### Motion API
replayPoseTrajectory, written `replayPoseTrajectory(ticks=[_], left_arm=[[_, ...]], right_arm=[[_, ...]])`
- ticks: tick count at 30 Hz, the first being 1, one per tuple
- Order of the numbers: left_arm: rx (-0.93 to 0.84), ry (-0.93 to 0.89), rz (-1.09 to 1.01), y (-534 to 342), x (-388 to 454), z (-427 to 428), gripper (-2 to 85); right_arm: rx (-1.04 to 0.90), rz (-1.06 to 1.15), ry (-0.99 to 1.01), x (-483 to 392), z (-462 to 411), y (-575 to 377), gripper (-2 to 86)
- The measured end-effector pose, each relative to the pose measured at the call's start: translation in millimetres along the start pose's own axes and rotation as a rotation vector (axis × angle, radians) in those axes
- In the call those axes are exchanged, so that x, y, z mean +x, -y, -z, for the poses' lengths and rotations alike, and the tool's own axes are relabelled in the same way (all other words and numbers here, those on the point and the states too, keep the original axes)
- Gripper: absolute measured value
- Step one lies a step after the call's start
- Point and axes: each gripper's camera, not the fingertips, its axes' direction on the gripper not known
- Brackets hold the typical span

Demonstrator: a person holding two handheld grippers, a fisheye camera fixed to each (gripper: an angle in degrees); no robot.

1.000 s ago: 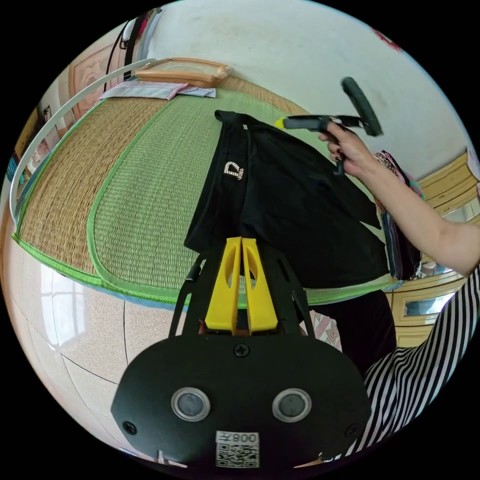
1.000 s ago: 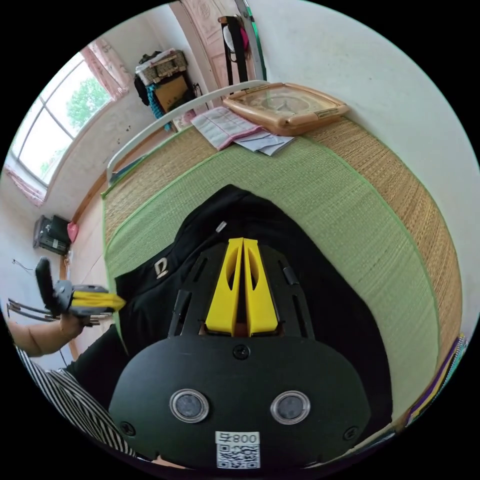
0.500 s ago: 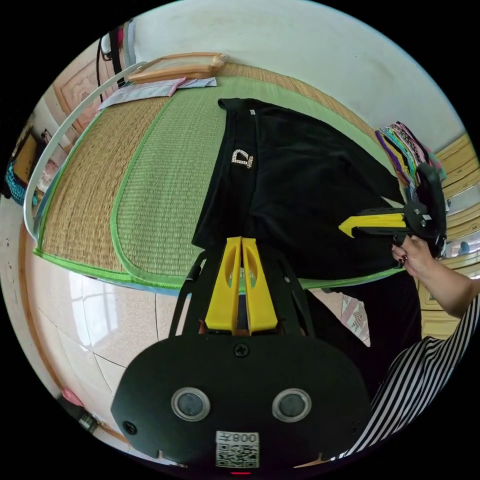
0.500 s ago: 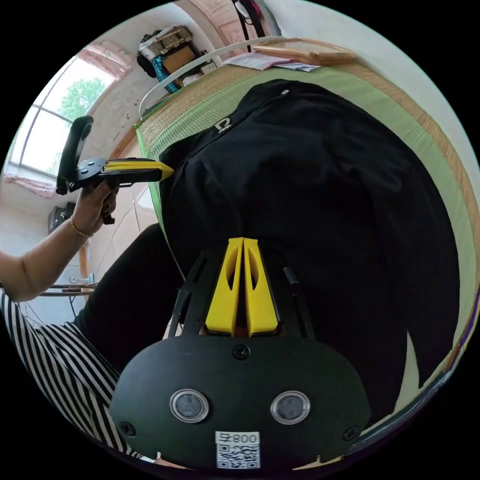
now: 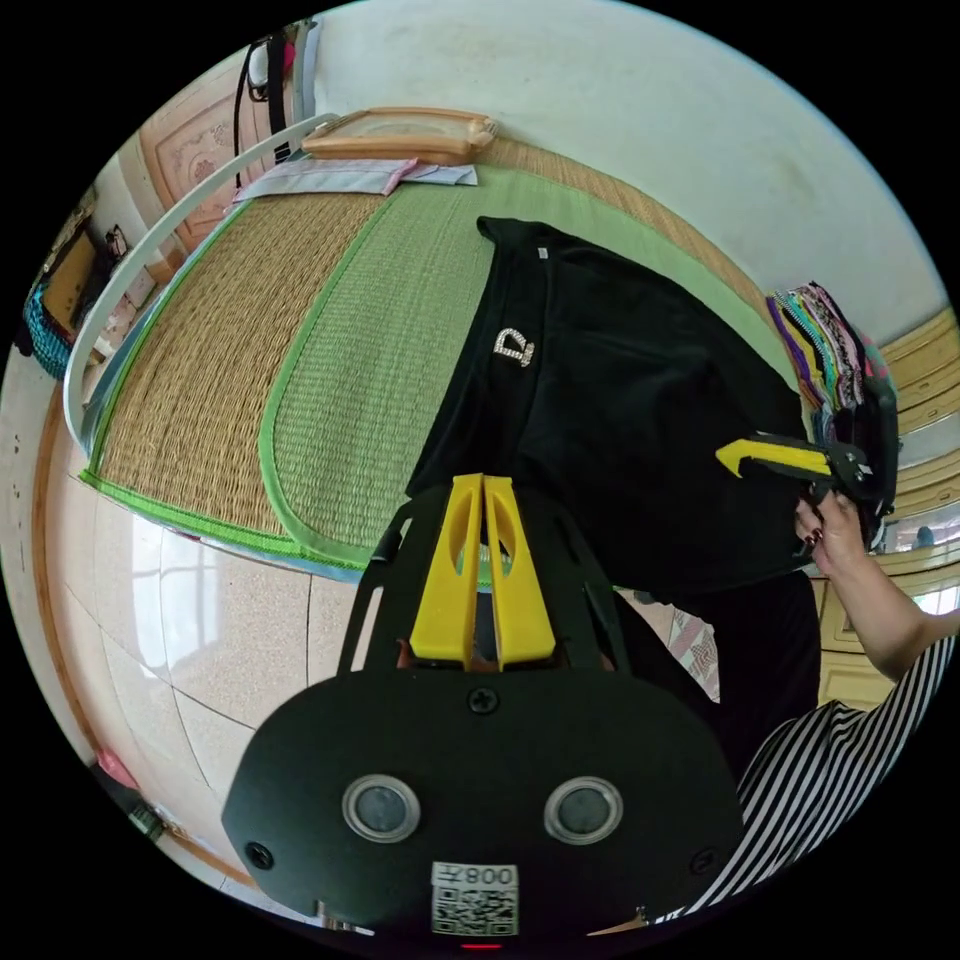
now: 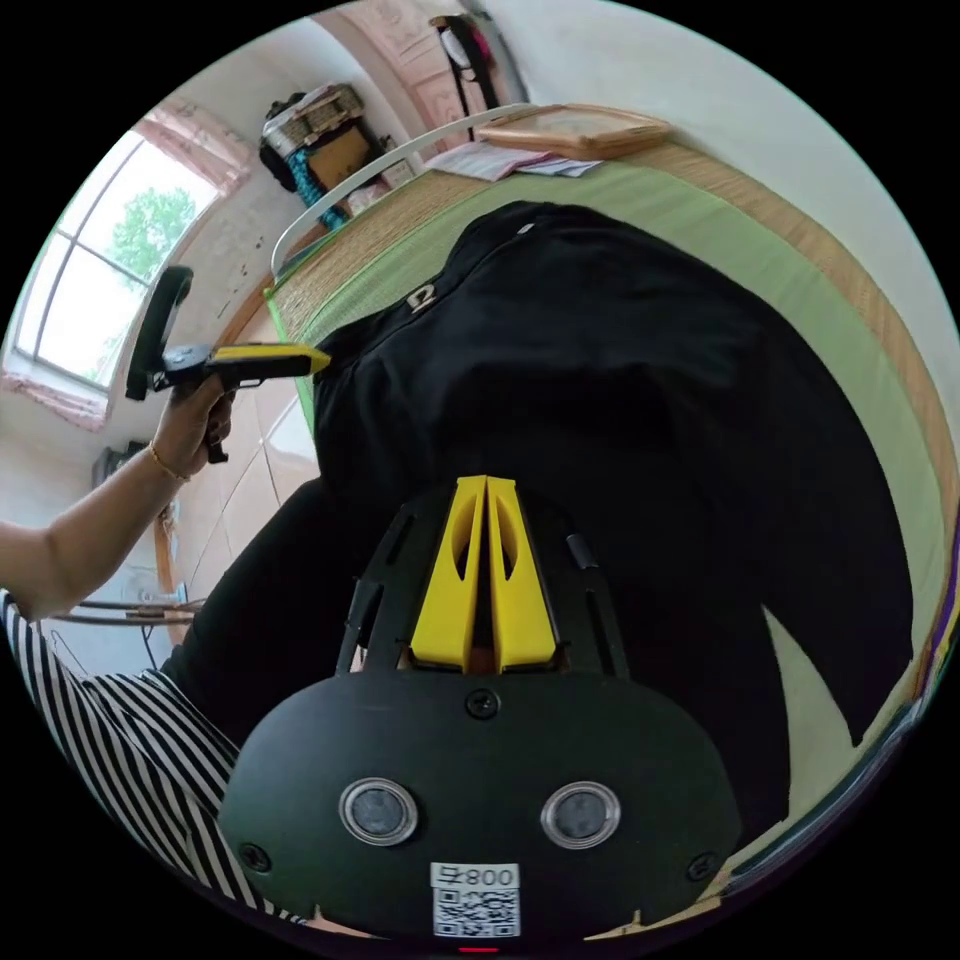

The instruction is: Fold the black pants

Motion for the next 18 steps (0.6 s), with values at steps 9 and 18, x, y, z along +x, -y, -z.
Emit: replayPoseTrajectory(ticks=[9,18], left_arm=[[0.023,-0.126,-0.191,57,51,-11,0.0],[-0.086,-0.055,-0.297,74,69,-24,0.0]], right_arm=[[0.037,-0.160,-0.129,101,12,25,0.1],[-0.029,-0.120,-0.145,166,-11,12,0.1]])
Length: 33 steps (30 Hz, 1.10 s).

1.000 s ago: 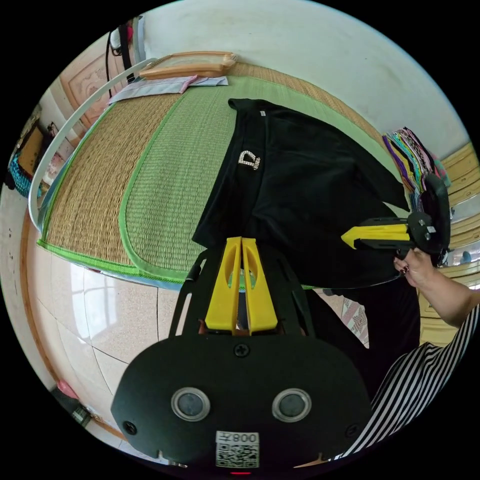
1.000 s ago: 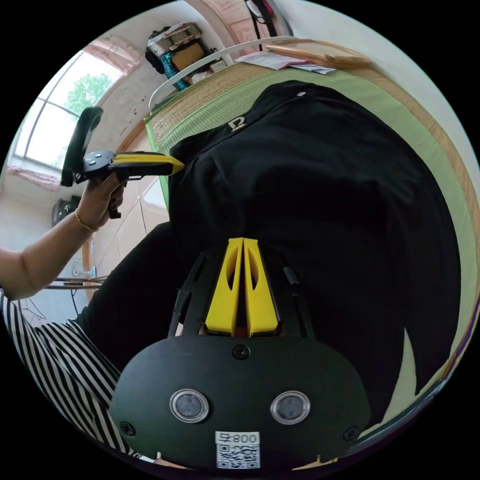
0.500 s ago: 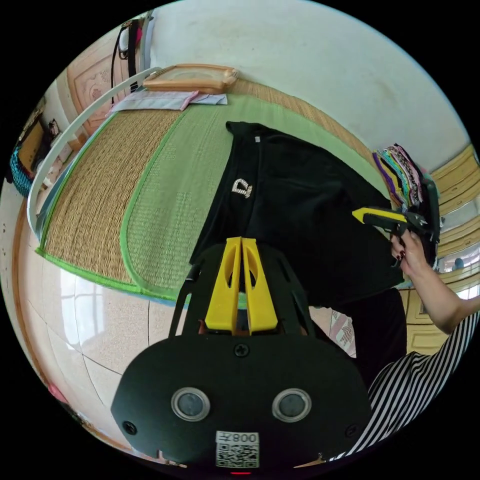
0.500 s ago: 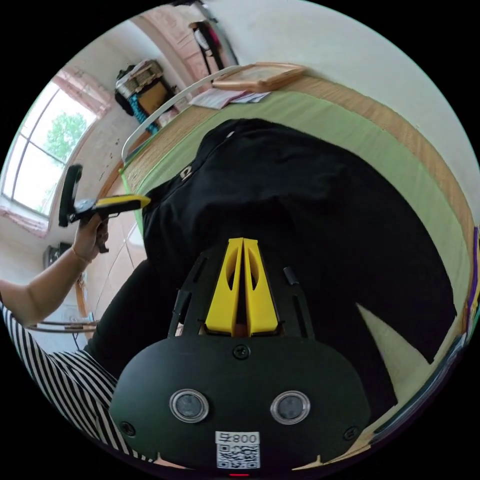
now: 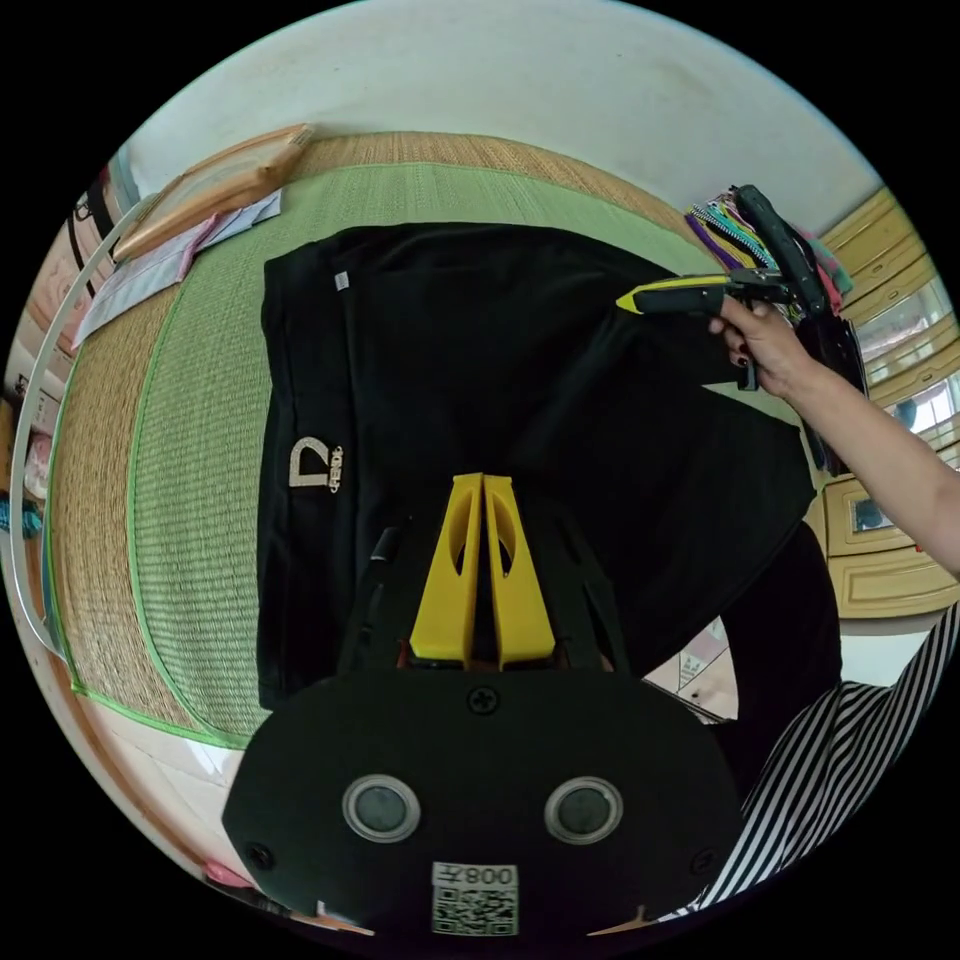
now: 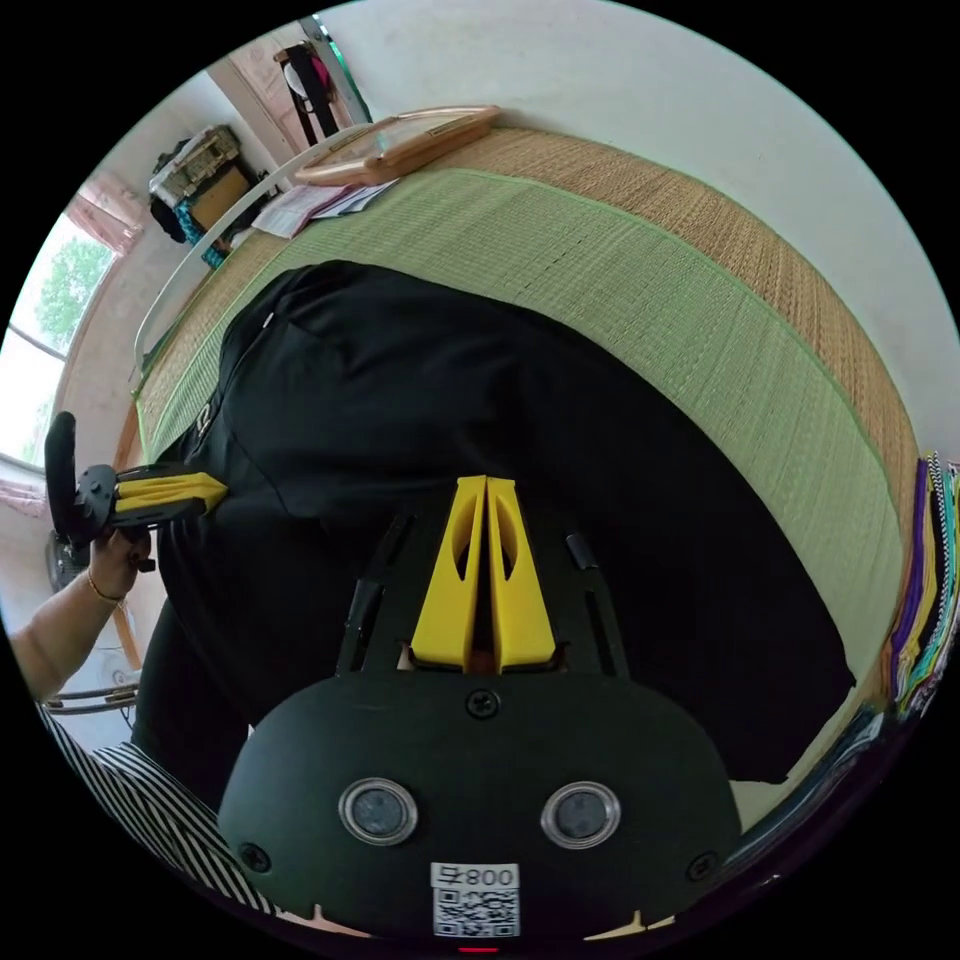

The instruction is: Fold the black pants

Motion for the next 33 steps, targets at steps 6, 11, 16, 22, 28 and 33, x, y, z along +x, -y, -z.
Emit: replayPoseTrajectory(ticks=[6,11,16,22,28,33], left_arm=[[0.120,0.004,0.036,27,-14,30,0.0],[0.125,0.106,0.131,74,-44,36,0.0],[0.049,0.127,0.165,100,-59,24,0.0],[0.063,0.158,0.150,105,-44,29,0.0],[0.111,0.092,0.170,99,-35,43,0.0],[0.136,-0.041,0.130,66,-12,56,0.1]], right_arm=[[0.064,0.000,0.066,2,4,-28,0.0],[0.061,-0.024,0.129,7,-9,-56,0.0],[0.034,-0.037,0.138,12,-30,-91,0.1],[0.057,-0.060,0.133,21,-35,-130,0.1],[0.055,-0.090,0.152,35,-46,-160,0.1],[0.070,-0.049,0.168,25,-36,-211,0.1]])
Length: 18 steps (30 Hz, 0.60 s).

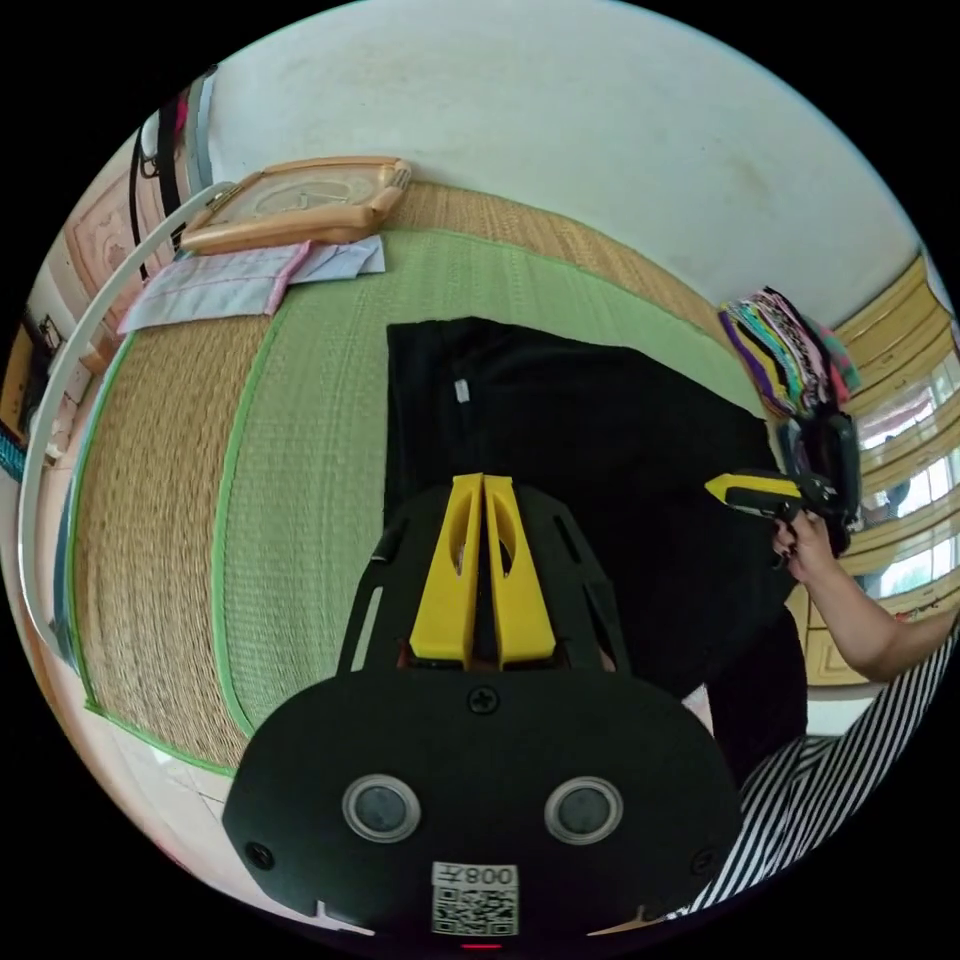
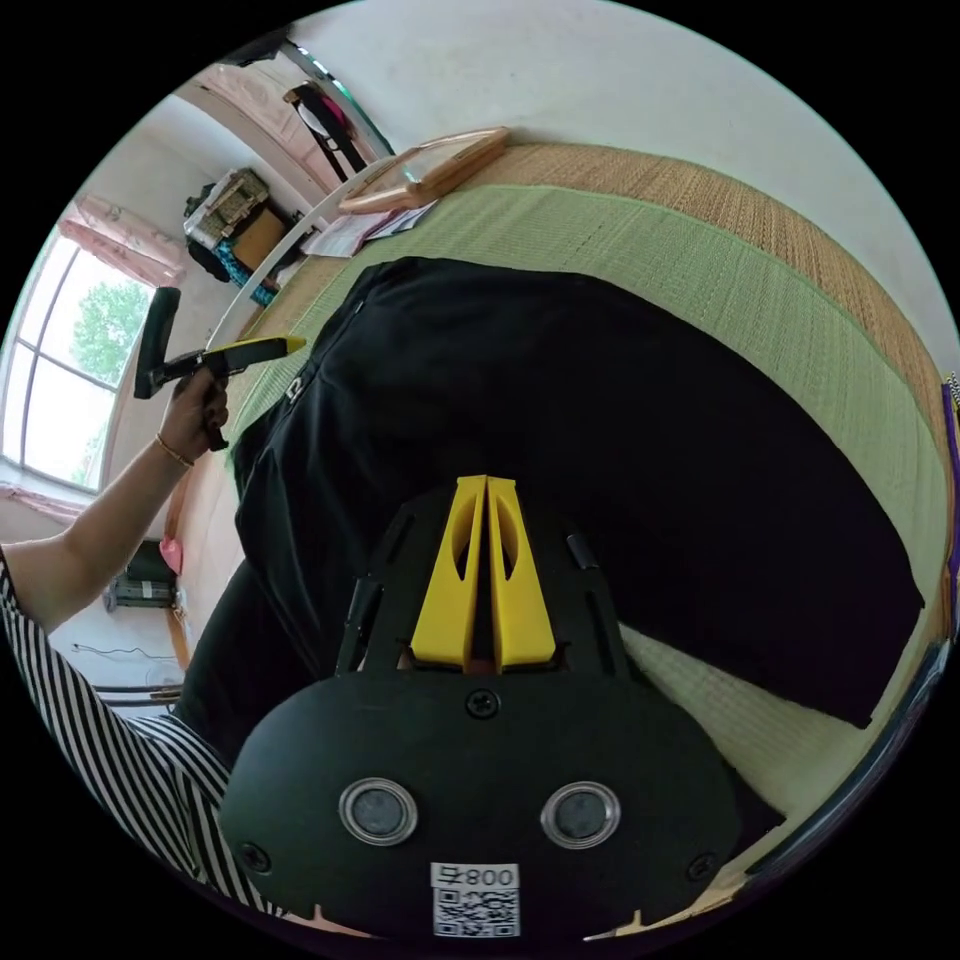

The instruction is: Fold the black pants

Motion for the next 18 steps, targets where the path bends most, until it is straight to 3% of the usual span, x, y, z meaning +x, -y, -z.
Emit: replayPoseTrajectory(ticks=[6,12,18], left_arm=[[-0.076,-0.091,0.023,-45,25,1,0.3],[-0.166,-0.026,0.045,-50,50,-18,0.1],[-0.245,0.000,-0.005,-33,79,-27,0.0]], right_arm=[[-0.048,-0.040,-0.015,-5,0,-92,0.1],[-0.127,-0.045,-0.167,-8,-26,-174,0.2],[-0.136,-0.064,-0.192,1,-38,-204,0.2]])
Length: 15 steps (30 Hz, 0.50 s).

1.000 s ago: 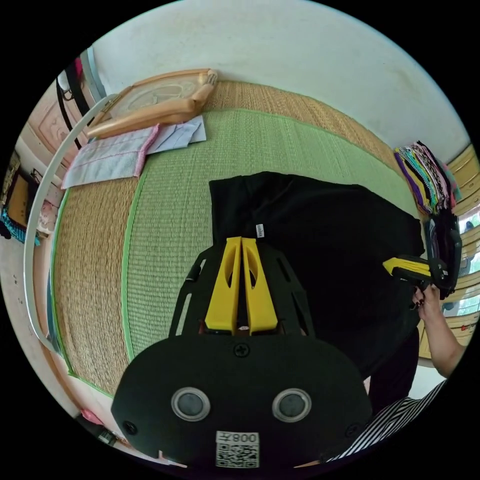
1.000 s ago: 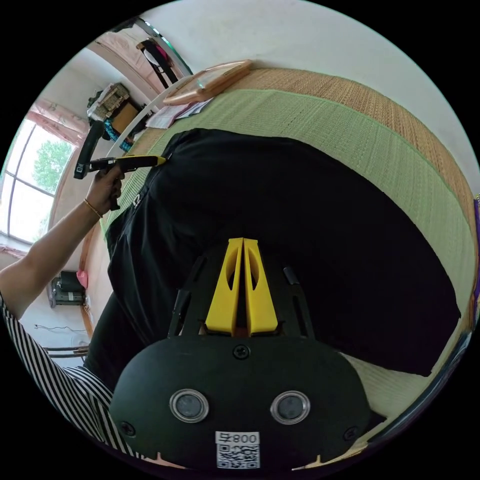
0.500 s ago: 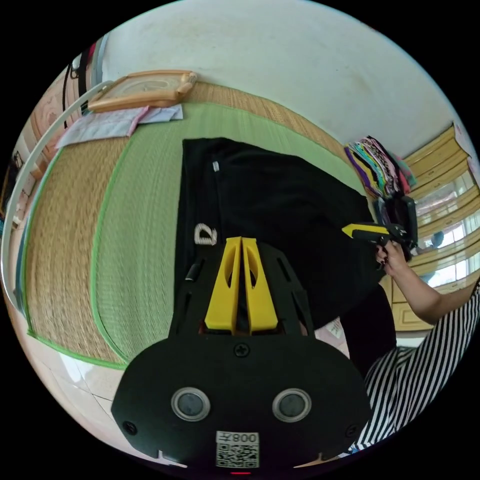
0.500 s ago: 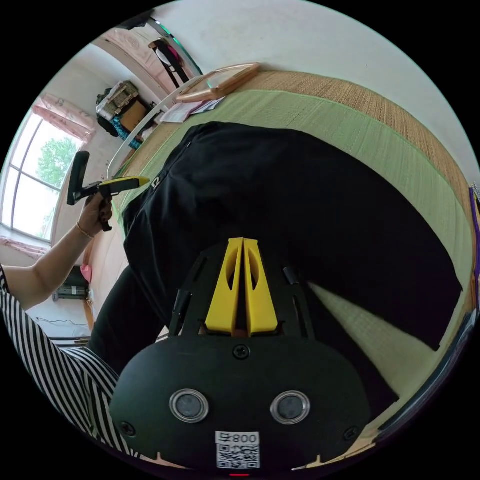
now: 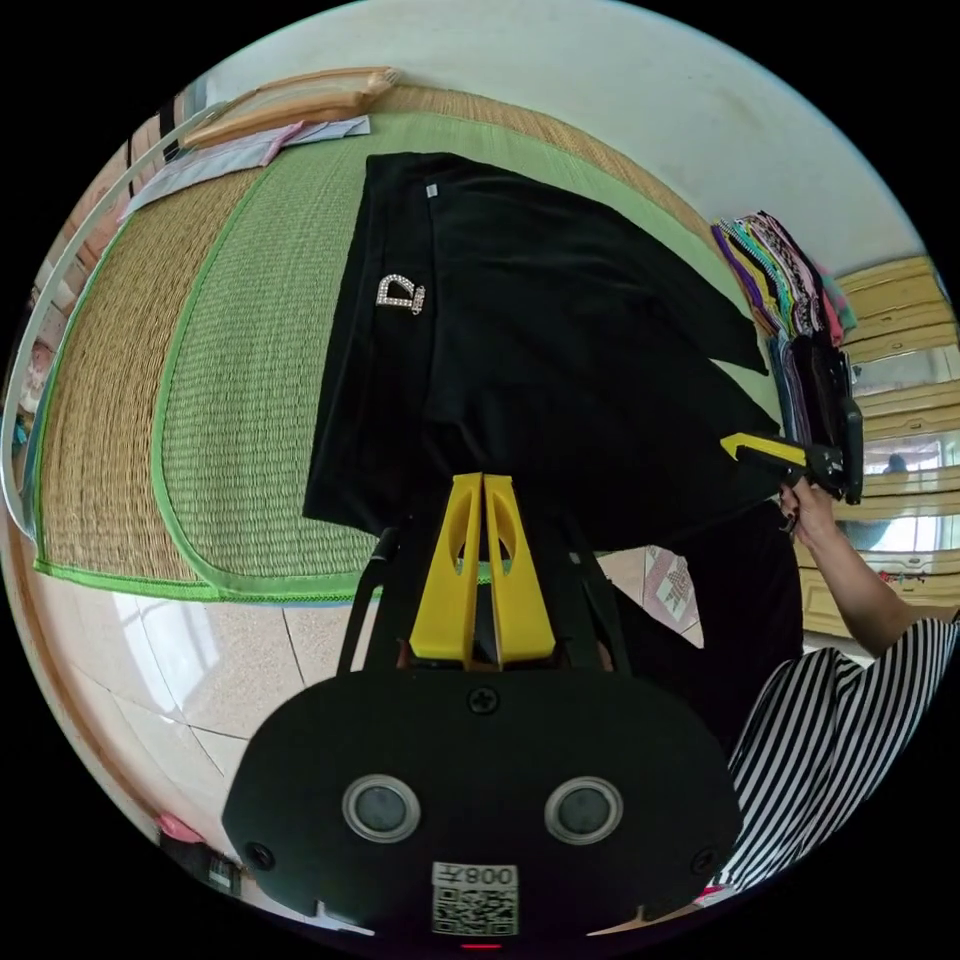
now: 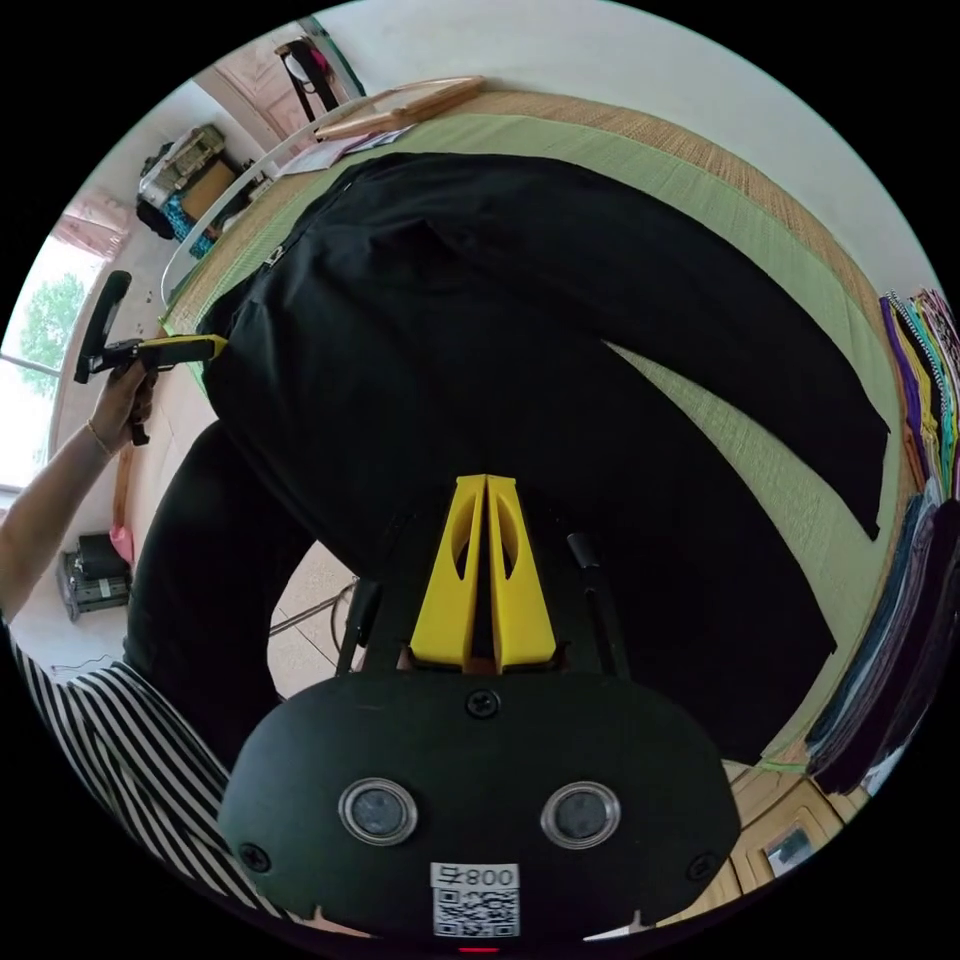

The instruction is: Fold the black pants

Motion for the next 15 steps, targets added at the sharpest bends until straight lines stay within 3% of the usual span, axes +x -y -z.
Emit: replayPoseTrajectory(ticks=[7,15], left_arm=[[-0.011,0.083,-0.006,14,46,-2,0.0],[-0.025,0.090,0.023,37,95,-21,0.0]], right_arm=[[0.031,-0.059,0.104,34,-5,-49,0.2],[0.109,-0.285,0.036,124,-8,-161,0.1]])
